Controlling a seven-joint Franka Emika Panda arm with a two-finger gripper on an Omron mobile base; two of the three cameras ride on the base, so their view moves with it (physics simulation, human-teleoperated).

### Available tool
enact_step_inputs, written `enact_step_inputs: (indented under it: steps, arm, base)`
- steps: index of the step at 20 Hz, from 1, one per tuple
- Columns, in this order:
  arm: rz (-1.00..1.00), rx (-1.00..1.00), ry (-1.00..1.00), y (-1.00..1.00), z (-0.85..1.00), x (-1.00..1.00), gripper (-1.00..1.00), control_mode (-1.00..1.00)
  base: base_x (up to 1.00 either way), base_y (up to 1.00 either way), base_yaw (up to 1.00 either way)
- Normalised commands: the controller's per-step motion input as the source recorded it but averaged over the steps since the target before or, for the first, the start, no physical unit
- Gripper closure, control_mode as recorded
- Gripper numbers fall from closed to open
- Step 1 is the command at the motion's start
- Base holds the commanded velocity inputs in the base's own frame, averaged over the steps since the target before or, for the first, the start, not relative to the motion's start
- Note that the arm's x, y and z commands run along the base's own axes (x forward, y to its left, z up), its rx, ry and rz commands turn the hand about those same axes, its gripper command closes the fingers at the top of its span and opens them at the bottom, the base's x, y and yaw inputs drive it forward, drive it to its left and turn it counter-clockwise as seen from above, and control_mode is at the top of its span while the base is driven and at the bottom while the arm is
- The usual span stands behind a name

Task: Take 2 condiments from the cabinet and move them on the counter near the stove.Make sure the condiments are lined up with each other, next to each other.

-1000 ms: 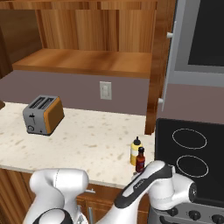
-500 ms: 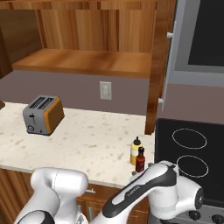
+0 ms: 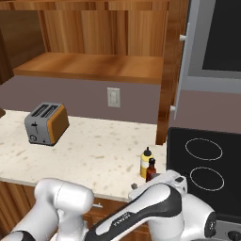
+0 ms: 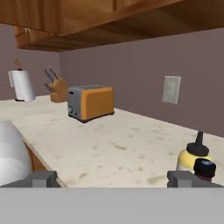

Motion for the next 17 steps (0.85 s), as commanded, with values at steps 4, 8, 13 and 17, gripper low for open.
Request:
enact_step_inputs:
  steps: [4, 8, 13, 17]
  arm:
    - [-0.04, 0.00, -0.05, 0.52, 0.82, -0.17, -1.00, -1.00]
    - [-0.05, 0.00, -0.03, 0.58, 0.74, -0.14, -1.00, -1.00]
    - [-0.07, 0.00, -0.04, 0.61, 0.62, -0.12, -1.00, -1.00]
    - [-0.10, 0.00, -0.03, 0.59, 0.50, -0.06, -1.00, -1.00]
  base:
    - [0.00, 0.00, 0.00]
    - [0.00, 0.00, 0.00]
    - [0.00, 0.00, 0.00]
    - [0.00, 0.00, 0.00]
